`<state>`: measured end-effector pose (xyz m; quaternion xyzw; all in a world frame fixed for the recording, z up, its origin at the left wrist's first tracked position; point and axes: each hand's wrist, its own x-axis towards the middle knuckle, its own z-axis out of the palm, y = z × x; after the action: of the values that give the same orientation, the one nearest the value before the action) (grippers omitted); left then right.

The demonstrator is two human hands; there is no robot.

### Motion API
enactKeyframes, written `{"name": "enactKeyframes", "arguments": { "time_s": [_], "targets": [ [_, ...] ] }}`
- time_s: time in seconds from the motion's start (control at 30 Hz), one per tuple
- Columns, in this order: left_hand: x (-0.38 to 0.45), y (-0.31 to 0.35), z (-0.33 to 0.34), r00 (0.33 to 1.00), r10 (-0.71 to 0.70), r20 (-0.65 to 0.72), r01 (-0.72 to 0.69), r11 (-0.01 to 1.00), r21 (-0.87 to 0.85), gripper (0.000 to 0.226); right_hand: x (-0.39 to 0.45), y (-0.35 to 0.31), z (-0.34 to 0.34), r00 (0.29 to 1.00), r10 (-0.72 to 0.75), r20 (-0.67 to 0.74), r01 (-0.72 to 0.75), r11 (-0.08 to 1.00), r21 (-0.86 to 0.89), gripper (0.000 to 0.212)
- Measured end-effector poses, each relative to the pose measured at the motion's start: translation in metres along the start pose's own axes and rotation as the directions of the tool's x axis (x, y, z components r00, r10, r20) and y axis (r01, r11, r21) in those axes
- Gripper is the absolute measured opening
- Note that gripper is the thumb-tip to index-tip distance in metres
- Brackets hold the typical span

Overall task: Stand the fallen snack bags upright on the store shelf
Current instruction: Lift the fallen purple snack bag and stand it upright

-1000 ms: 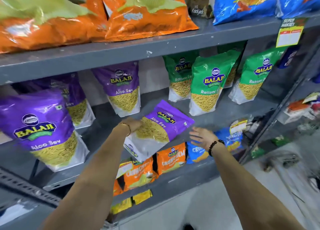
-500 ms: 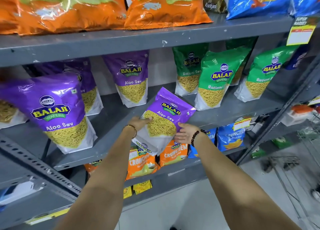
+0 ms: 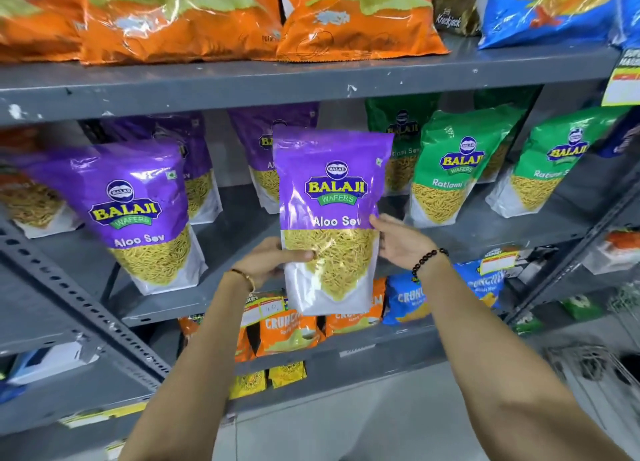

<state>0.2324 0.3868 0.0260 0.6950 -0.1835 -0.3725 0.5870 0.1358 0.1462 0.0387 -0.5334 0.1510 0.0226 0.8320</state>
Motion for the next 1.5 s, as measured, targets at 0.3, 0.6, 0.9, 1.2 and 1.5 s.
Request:
{"name": "enactKeyframes", "arguments": {
  "time_s": [0.3, 0.6, 0.9, 1.2, 1.5],
  "targets": [
    [-0.027, 0.026, 0.000, 0.970, 0.175, 0.171, -0.176, 0.984, -0.009, 0.058, -0.018, -0.040, 0.006, 0.972, -0.071, 0.222, 0.091, 0.993, -0.081, 0.073],
    [-0.004, 0.020, -0.016, 0.987, 0.145, 0.066, -0.150, 0.985, 0.080, 0.033, 0.011, -0.032, 0.006, 0.980, -0.113, 0.162, 0.128, 0.988, -0.084, 0.019],
    [0.041, 0.017, -0.042, 0.935, 0.229, -0.272, -0.188, 0.967, 0.171, 0.044, 0.067, -0.013, 0.034, 0.958, -0.278, -0.076, 0.262, 0.950, -0.171, 0.023],
    [0.047, -0.031, -0.043, 0.878, 0.141, -0.458, -0.095, 0.988, 0.123, 0.051, 0.086, 0.021, 0.022, 0.988, -0.119, -0.095, 0.104, 0.983, -0.151, 0.032],
    [0.041, -0.060, -0.017, 0.828, 0.096, -0.553, 0.061, 0.964, 0.258, 0.056, 0.092, 0.076, 0.019, 0.996, -0.041, -0.077, -0.020, 0.749, -0.662, 0.076]
  ]
}}
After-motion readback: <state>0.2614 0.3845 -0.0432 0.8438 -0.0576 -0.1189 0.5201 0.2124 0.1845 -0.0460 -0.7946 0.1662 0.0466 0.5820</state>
